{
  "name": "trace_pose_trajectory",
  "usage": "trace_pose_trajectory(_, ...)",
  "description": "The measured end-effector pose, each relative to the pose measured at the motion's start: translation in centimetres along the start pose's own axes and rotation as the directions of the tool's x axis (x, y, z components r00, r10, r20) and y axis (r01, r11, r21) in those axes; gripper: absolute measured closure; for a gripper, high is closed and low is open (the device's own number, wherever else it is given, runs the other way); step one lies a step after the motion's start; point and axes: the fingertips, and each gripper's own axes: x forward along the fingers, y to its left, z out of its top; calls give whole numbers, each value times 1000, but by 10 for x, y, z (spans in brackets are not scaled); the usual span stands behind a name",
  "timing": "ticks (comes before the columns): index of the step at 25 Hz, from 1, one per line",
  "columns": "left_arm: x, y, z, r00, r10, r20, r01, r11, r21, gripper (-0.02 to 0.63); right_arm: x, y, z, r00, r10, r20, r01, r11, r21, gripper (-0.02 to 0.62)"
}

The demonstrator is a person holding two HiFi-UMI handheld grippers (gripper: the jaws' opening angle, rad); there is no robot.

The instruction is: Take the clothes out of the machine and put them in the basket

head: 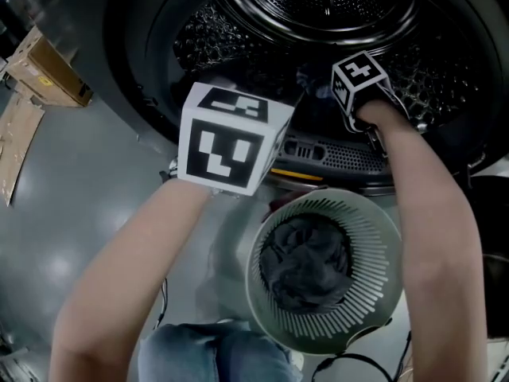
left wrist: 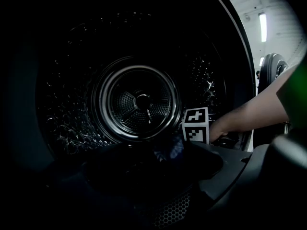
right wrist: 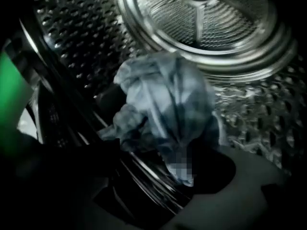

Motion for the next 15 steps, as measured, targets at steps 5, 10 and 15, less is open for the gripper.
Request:
trace_pose_trajectory(5, -3, 4, 6, 999, 3, 34, -2, 999, -32, 249, 0, 12, 4, 999, 53, -1, -52, 994, -98, 592)
trace_pose_trajectory(10, -6, -2, 3, 1000, -1, 11, 2, 999, -35, 249, -13, 24, 9, 993, 29, 114, -8, 983, -186, 594)
trace_pose_trajectory(15, -20, -10, 0, 999, -3, -43, 1, 1000, -25, 249, -44, 41, 6, 965, 53, 255, 10, 971, -239, 594)
